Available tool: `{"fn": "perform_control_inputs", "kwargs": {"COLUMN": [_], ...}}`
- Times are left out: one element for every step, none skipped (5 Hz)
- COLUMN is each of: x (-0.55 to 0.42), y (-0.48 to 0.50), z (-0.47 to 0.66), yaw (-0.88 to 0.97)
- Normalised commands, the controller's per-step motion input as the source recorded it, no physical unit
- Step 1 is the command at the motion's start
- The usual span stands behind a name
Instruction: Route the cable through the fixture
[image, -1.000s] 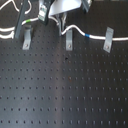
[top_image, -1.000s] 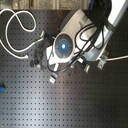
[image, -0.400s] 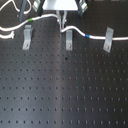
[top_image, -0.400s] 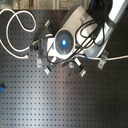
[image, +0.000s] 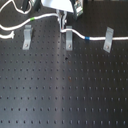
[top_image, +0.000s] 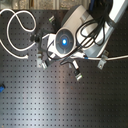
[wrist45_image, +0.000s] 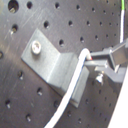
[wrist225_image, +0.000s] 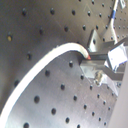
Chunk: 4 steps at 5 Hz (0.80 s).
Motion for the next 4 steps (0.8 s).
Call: {"fn": "perform_control_inputs", "kwargs": {"x": [-0.058,-0.011,0.093,0.091], "y": [-0.123,-0.038,-0.078,-0.112], "z": [0.18,0.17,0.16,0.10], "yaw": [0.43,-0.24,-0.38,-0.27]}}
